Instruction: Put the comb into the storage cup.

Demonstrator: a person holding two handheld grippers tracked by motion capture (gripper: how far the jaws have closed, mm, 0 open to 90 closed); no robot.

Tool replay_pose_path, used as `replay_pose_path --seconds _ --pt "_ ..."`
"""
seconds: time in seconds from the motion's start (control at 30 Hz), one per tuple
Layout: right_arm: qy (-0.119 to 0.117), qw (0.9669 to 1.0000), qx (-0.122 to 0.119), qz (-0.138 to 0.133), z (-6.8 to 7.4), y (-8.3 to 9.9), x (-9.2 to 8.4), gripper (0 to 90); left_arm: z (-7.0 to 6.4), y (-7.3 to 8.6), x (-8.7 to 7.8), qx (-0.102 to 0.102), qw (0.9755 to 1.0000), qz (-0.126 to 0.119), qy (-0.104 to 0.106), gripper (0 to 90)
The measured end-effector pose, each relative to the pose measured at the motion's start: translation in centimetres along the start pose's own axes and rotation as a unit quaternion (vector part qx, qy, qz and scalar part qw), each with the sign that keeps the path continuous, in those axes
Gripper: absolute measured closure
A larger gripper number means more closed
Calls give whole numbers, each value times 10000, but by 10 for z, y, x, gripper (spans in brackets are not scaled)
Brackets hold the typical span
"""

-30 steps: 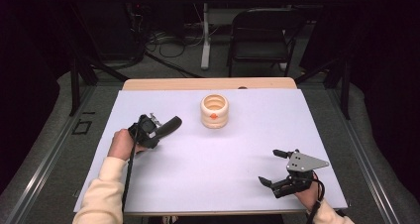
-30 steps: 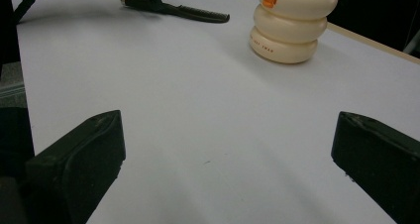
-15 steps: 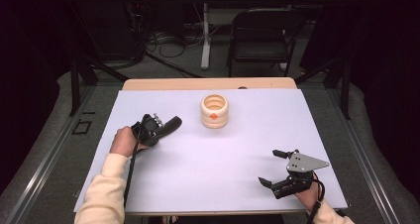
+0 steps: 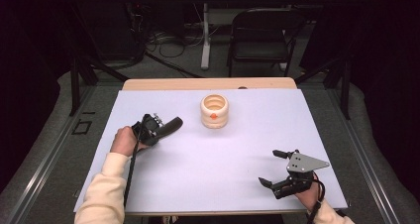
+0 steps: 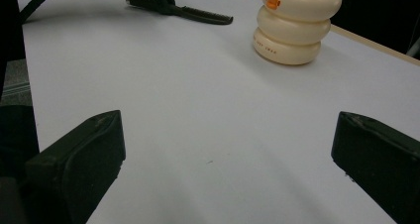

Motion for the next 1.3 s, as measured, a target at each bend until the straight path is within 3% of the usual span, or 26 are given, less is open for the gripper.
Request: replay_pose_path --seconds 0.53,0.9,1.3 --pt "11 10000 9 2 0 0 -1 0 2 12 -14 -414 9985 -361 30 722" --pt "13 10000 5 2 0 0 -1 0 1 15 -24 -659 9952 -719 -62 722" --pt "21 10000 16 19 -1 0 -1 0 1 16 -30 -816 9912 -1045 -3 722"
Point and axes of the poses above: each handheld gripper's, and its own axes: x roughly forward along the jaws, y roughly out of its underside, z roughly to its left, the point moved 2 cm from there along x, roughly forward along the jaws, and after that the axes turned 8 degrees about -y, right-handed, at the moved point
